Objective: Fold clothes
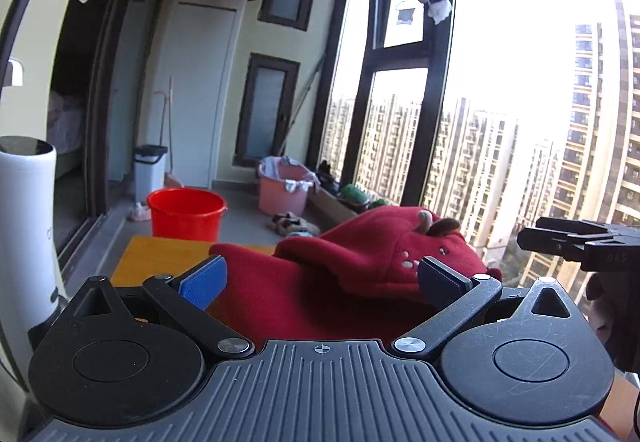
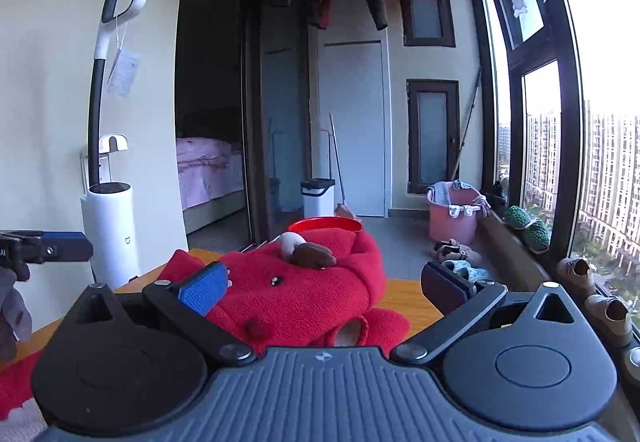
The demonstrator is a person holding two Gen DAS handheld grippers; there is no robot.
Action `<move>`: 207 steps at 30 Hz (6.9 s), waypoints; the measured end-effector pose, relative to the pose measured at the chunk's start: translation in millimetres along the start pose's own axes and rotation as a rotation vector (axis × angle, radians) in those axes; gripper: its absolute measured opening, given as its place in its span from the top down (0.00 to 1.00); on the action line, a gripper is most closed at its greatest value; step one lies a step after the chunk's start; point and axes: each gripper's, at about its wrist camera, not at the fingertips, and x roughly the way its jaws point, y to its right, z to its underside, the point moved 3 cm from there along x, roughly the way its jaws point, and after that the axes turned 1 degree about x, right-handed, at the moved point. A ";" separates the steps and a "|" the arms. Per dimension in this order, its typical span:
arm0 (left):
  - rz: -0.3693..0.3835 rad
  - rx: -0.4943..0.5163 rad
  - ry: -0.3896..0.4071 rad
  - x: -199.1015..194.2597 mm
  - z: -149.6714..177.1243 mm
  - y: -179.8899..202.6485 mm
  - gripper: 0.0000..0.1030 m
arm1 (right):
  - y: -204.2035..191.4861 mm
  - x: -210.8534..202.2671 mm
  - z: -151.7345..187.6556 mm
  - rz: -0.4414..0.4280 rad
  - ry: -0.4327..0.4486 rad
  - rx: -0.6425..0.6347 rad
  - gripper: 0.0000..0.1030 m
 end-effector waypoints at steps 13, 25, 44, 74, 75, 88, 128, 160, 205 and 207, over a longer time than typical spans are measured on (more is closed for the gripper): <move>-0.096 -0.071 -0.246 39.2 47.0 -9.4 0.00 | 15.6 29.2 56.4 -0.007 -0.022 0.234 0.00; -0.171 -0.086 -0.265 31.8 51.4 -9.8 0.00 | 31.8 37.3 64.7 -0.098 -0.228 0.396 0.00; -0.101 -0.087 -0.258 31.2 53.7 -1.8 0.00 | -53.3 65.1 -54.2 -0.441 -0.210 0.482 0.91; 0.216 -0.217 -0.210 80.4 43.5 20.7 0.00 | -14.6 15.3 94.9 -0.198 -0.346 0.412 0.37; 0.208 -0.202 -0.202 83.7 43.2 20.3 0.00 | -13.7 21.2 94.3 -0.196 -0.345 0.404 0.36; 0.315 -0.540 -0.249 98.9 26.0 11.0 0.00 | -4.9 36.2 94.8 -0.231 -0.306 0.421 0.24; -0.081 -0.079 -0.245 75.6 33.4 -27.0 0.16 | -53.4 58.2 86.6 -0.225 -0.506 0.162 0.00; -0.099 -0.132 -0.072 34.4 -9.1 -48.1 0.06 | 42.8 79.6 76.8 0.054 -0.332 0.410 0.87; 0.111 -0.046 -0.249 87.1 57.3 8.1 0.00 | 8.0 188.2 -30.8 -0.100 -0.353 0.181 0.28; 0.112 -0.048 -0.248 86.6 57.3 6.9 0.00 | 11.5 212.1 -21.7 -0.108 -0.420 0.194 0.28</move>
